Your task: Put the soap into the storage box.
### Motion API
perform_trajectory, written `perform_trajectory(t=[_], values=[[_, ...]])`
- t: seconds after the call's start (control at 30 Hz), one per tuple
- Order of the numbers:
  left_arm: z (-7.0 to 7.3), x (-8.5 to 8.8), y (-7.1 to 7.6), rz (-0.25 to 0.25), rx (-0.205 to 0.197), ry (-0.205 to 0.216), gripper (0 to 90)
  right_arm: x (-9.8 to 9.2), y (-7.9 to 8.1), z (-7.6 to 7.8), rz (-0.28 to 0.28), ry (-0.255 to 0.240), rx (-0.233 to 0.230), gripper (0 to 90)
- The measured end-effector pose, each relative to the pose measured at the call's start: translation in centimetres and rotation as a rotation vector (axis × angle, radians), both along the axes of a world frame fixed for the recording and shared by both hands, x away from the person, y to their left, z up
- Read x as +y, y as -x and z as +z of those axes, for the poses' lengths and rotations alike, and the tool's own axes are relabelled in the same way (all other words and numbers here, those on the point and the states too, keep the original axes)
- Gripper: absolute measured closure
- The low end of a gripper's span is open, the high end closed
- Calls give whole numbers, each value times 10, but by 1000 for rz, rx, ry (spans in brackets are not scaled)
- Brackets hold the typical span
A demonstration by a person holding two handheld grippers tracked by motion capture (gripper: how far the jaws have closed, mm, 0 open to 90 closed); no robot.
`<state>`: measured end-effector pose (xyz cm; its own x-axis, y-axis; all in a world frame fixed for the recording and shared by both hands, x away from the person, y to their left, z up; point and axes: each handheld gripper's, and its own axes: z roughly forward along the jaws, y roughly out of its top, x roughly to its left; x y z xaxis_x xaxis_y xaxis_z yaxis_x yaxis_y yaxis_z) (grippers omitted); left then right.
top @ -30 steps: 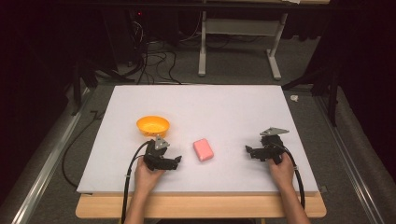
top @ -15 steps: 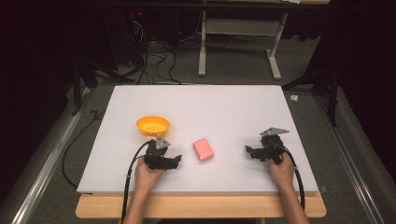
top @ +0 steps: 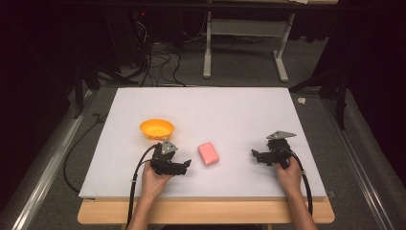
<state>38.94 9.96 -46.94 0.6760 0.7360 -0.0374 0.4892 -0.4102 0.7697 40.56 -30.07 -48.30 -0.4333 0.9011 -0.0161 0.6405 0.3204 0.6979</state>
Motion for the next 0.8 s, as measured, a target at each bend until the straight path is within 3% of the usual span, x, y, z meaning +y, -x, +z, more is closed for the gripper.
perform_trajectory(t=[0.47, 0.8], values=[[8, -13, 1, -48, -8, 64, 132, 0, 0, 0, 0, 0, 0, 142], [14, -31, -3, -94, -13, 71, 77, 0, 0, 0, 0, 0, 0, 143]])
